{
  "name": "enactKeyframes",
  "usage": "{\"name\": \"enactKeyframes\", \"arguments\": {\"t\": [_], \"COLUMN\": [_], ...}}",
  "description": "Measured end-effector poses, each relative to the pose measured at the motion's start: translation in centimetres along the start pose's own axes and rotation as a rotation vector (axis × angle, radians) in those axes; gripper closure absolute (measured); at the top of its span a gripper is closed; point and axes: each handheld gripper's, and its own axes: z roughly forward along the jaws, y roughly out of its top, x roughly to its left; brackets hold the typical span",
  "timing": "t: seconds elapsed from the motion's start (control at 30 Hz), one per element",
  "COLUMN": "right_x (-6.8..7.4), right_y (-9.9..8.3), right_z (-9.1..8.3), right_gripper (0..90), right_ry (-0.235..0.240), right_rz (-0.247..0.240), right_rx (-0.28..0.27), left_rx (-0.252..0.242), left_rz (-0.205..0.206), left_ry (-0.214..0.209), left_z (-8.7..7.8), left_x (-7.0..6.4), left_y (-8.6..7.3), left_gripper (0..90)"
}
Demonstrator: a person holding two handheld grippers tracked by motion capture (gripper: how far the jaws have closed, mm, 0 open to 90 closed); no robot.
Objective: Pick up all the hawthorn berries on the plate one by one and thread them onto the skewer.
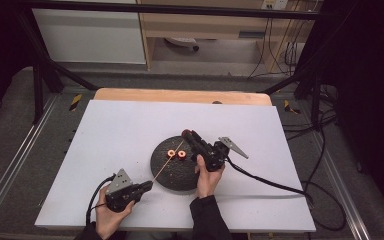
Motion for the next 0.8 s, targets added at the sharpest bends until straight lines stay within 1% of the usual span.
{"name": "enactKeyframes", "arguments": {"t": [0.4, 0.63, 0.73, 0.8], "right_x": [0.0, 0.0, 0.0, 0.0], "right_y": [-0.5, -0.9, -1.0, -1.1], "right_z": [0.0, 0.0, 0.0, 0.0], "right_gripper": [62.0, 62.1, 62.1, 62.1], "right_ry": [0.022, 0.028, 0.031, 0.032], "right_rz": [0.038, 0.049, 0.062, 0.063], "right_rx": [-0.007, -0.010, -0.012, -0.015], "left_rx": [-0.014, -0.039, -0.047, -0.048], "left_rz": [-0.013, -0.023, -0.029, -0.033], "left_ry": [0.018, 0.042, 0.045, 0.045], "left_z": [0.2, 0.3, 0.5, 0.7], "left_x": [-0.3, -0.8, -1.1, -1.2], "left_y": [0.0, 0.3, 0.5, 0.6], "left_gripper": [88.1, 88.2, 88.1, 88.2]}}
